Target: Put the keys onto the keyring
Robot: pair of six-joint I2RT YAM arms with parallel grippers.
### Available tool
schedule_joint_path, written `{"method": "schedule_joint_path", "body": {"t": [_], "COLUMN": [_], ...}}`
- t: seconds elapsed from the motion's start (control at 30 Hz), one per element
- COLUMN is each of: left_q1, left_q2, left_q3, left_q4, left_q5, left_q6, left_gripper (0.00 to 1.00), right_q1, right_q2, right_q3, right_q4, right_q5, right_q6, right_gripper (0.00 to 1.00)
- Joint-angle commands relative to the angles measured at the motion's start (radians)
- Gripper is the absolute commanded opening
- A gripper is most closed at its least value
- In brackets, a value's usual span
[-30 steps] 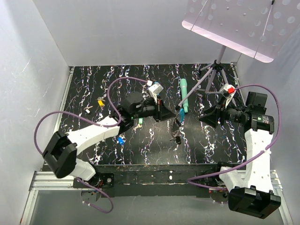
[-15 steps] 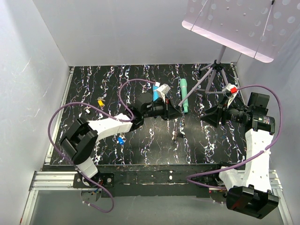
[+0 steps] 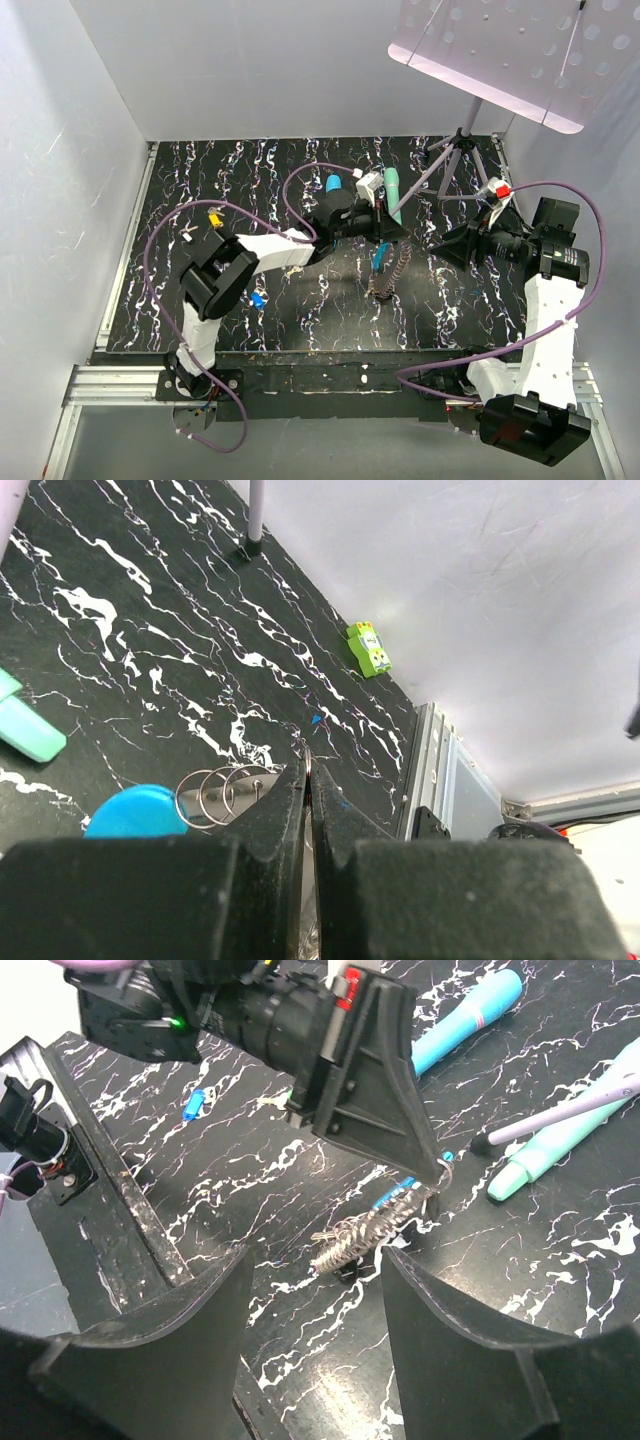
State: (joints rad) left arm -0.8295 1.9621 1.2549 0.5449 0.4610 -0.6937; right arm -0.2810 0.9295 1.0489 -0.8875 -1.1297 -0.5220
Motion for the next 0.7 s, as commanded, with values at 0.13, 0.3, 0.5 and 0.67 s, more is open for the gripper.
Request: {"method": "schedule_joint_path", "body": {"t": [0.13, 0.3, 0.5, 0.67], "left_q1": [-0.045, -0.053, -0.056, -0.054], "left_q2": [0.176, 0.279, 0.331, 0.246], "left_q3": [0.167, 0.251, 0.334, 0.285], "left_q4": [0.02, 0.029, -0.011, -0.048], "left_q5": [0.077, 0.08, 0.084, 0.03], "left_q6": [-0.096, -0.162, -0.184, -0.123], "left_gripper": [0.0, 0.0, 0.18, 0.48], "right_q1": [-0.024, -0.033, -0.038, -0.041], "right_q2": [-0.009, -0.017, -0.021, -0.023], "right_q3": [0.02, 0.014, 0.008, 0.01], "right_q4": [0.009, 0.013, 0.018, 0.018], "right_q5": [-0.033, -0.036, -0.036, -0.038], "right_q6": [0.011, 0.011, 0.016, 0.02], "right_gripper": [0.62, 0.62, 0.62, 0.62]}}
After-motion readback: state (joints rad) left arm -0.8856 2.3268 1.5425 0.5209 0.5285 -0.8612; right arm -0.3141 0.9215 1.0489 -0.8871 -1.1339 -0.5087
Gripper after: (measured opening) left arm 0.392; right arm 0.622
